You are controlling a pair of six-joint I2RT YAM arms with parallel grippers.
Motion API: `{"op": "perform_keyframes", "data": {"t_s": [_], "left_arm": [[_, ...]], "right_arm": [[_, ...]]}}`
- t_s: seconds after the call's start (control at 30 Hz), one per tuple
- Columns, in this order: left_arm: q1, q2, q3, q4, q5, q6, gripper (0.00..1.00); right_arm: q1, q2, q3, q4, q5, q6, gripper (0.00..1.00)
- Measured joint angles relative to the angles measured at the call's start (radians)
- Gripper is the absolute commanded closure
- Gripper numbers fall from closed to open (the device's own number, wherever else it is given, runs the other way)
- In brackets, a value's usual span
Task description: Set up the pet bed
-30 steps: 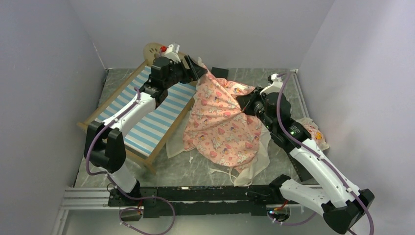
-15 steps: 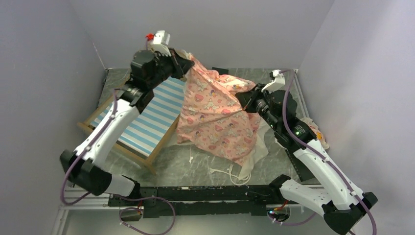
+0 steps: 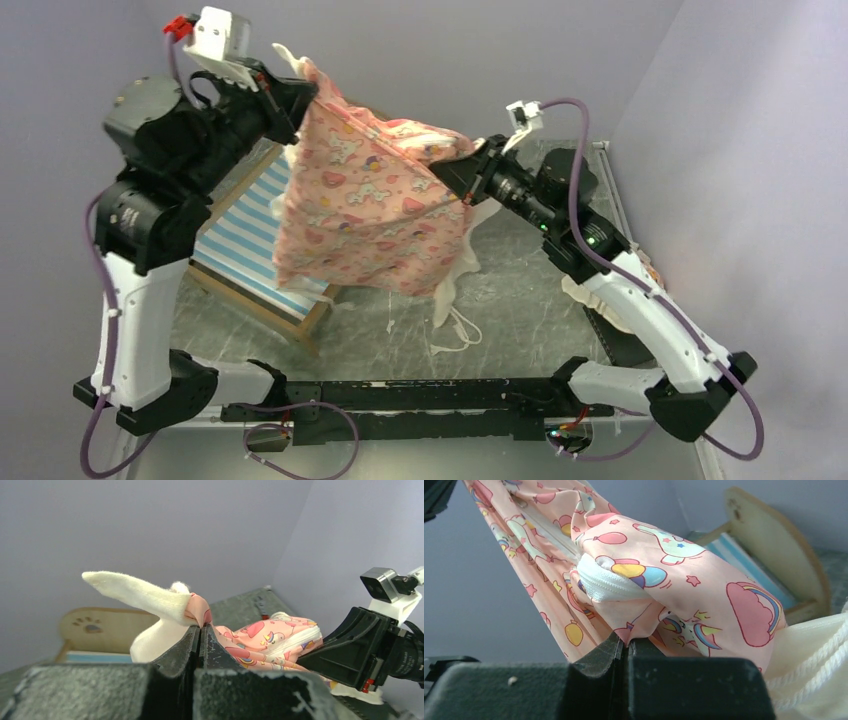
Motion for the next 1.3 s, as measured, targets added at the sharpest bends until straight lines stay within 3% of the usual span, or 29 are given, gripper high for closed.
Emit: {"op": "perform_keyframes", "data": {"t_s": [0.1,0.13,0.17,0.2,0.33,0.43,0.57,0.7,0.83,1.0,1.13,1.17,1.2,1.3], "left_arm": [[0.000,0.008,0.102,-0.098,-0.060,0.060,1.00],[0.000,0.004,0.106,-0.110,-0.090,0.085,1.00],[0.000,-0.001,0.102,-0.121,-0.127,0.118,1.00],[0.000,-0.003,0.095,-0.125,-0.161,0.146,1.00],[0.010,0.010,-0.011,-0.061,-0.348,0.293,1.00],[0.040,0.058,-0.110,0.016,-0.449,0.397,1.00],[0.145,0.182,-0.198,0.085,-0.446,0.439,1.00],[0.277,0.290,-0.277,0.114,-0.410,0.450,1.00],[0.328,0.360,-0.282,0.140,-0.409,0.483,1.00],[0.327,0.485,-0.142,0.190,-0.423,0.544,1.00],[0.320,0.674,0.121,0.194,-0.497,0.570,1.00],[0.320,0.740,0.214,0.201,-0.524,0.577,0.97],[0.319,0.791,0.275,0.217,-0.551,0.587,0.85],[0.316,0.853,0.298,0.276,-0.644,0.627,0.58]], "right_arm": [[0.049,0.066,0.031,0.039,-0.020,0.004,0.93],[0.066,0.087,0.038,0.055,-0.020,0.005,0.86],[0.080,0.108,0.045,0.065,-0.019,0.008,0.71],[0.091,0.128,0.050,0.076,-0.014,0.011,0.62],[0.102,0.211,0.055,0.074,0.035,0.019,0.38],[0.101,0.271,0.051,0.029,0.088,0.018,0.28],[0.099,0.254,-0.040,-0.017,0.154,0.007,0.22],[0.099,0.145,-0.176,-0.079,0.229,-0.004,0.20],[0.098,0.009,-0.267,-0.140,0.299,-0.016,0.19],[0.097,-0.122,-0.344,-0.192,0.355,-0.022,0.19],[0.097,-0.169,-0.412,-0.225,0.383,-0.018,0.19],[0.097,-0.172,-0.426,-0.233,0.385,-0.016,0.18],[0.097,-0.173,-0.440,-0.242,0.388,-0.014,0.18],[0.097,-0.173,-0.469,-0.262,0.393,-0.006,0.18]]}}
